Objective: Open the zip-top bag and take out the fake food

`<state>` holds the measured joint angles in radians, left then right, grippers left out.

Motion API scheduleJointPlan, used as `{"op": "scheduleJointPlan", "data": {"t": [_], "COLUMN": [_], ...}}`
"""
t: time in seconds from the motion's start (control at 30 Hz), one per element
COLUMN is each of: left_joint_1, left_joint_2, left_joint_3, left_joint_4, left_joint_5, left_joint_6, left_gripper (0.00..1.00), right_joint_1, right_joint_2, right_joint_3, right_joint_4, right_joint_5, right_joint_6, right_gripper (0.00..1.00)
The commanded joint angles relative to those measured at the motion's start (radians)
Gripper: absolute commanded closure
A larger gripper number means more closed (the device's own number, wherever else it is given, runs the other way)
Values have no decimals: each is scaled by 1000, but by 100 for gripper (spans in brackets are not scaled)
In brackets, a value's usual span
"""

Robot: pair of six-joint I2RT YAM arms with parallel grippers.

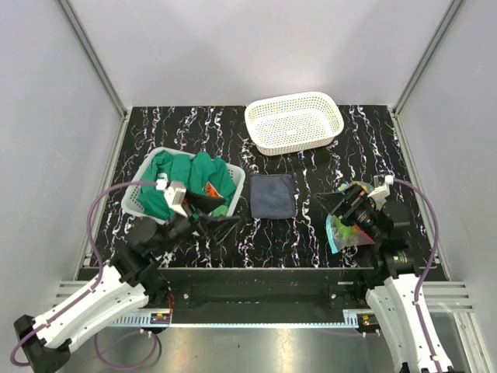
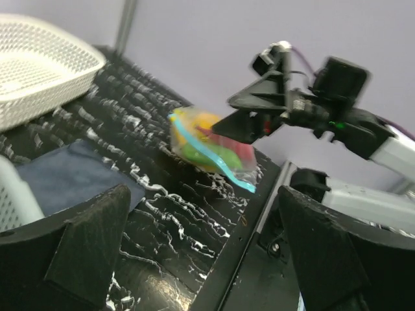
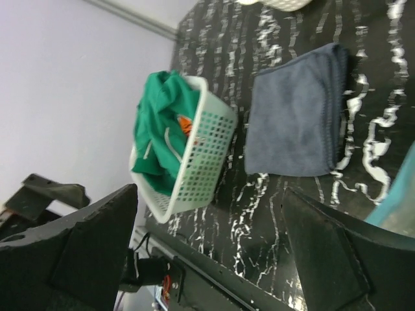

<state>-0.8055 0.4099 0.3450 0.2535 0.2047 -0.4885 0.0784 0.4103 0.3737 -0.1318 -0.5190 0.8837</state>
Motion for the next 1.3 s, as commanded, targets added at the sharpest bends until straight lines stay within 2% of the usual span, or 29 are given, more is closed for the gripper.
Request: {"op": "scheduleJointPlan", "data": {"t": [0.0,0.07,0.17,0.2,0.33,0.43,0.47,0.53,0.57,0.67,0.7,0.77,0.83,1.0,1.13,1.27], "left_joint_1": [-4,-4,-4,-4,-6,-4,-6,-14,-30,-84,-98,-132,-150,-158,-162,-170], "left_joint_2": [113,174,219,221,246,396,528,671,795,967,1078,1186,1335,1587,1670,1664], "left_joint_3": [205,285,312,298,197,219,238,302,333,443,477,595,704,825,905,917], "left_joint_4": [-296,-384,-416,-395,-89,44,73,173,194,303,337,360,409,638,621,497], "left_joint_5": [-183,-151,-175,-177,-131,-30,49,135,189,243,251,274,307,334,306,233], "left_joint_6": [-62,-10,-45,-67,-183,-249,-272,-339,-358,-416,-442,-470,-525,-691,-699,-593], "left_gripper": [1,1,1,1,1,1,1,1,1,3,4,6,11,22,28,31], "right_joint_1": [-3,-3,-3,-3,-3,-3,-3,-3,-3,-5,-5,-5,-3,-5,-5,-3], "right_joint_2": [86,119,174,192,234,263,281,306,324,341,343,344,335,266,223,220], "right_joint_3": [131,194,274,289,358,398,412,456,474,524,543,568,591,597,585,579], "right_joint_4": [-254,-336,-448,-468,-544,-607,-626,-683,-706,-739,-752,-773,-793,-795,-795,-796], "right_joint_5": [141,161,226,228,240,338,361,413,478,550,562,608,608,535,522,522], "right_joint_6": [-132,-192,-196,-206,-252,-259,-258,-240,-232,-238,-245,-255,-261,-253,-264,-290], "right_gripper": [0,0,0,0,0,0,0,0,0,0,0,0,0,0,0,0]}}
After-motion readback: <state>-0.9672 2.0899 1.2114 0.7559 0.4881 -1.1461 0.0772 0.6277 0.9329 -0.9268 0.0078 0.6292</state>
